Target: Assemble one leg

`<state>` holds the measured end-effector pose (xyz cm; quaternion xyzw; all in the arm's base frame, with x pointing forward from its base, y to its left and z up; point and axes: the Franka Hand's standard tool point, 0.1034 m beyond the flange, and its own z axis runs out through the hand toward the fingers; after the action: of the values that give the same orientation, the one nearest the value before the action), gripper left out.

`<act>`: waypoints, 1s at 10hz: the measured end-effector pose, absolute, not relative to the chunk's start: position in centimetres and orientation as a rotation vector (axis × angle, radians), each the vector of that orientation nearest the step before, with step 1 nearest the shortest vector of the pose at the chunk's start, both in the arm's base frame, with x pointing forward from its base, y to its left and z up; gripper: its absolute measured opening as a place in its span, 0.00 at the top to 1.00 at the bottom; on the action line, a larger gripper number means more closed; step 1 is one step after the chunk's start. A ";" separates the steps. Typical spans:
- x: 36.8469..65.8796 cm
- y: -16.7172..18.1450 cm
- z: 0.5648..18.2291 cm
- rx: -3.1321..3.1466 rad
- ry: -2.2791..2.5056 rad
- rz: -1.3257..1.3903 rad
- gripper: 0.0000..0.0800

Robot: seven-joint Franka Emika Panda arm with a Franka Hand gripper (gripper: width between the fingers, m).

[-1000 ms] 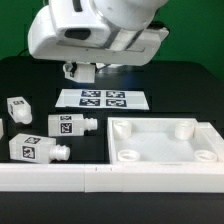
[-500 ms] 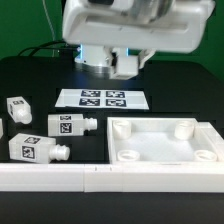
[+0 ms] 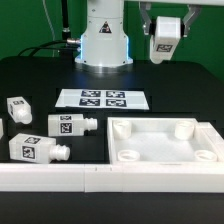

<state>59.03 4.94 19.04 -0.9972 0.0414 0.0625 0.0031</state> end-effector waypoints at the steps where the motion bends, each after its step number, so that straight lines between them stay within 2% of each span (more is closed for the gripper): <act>1: 59.7 5.2 18.7 -3.124 0.134 0.048 0.64; 3: 58.9 5.9 15.8 -3.102 0.134 -0.250 0.64; 4: 59.6 6.2 15.0 -3.095 0.120 -0.360 0.64; 6: 62.2 6.5 15.4 -3.057 0.108 -0.617 0.64; 7: 62.9 7.8 16.6 -3.002 0.156 -0.754 0.64; 10: 63.0 8.1 16.5 -2.921 0.114 -1.039 0.64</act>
Offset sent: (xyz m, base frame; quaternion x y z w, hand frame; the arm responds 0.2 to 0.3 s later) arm 0.0192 0.0252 -0.0424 0.0421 0.2111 0.0108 0.9765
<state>62.99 8.14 16.45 -0.9413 0.0369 -0.3349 0.0196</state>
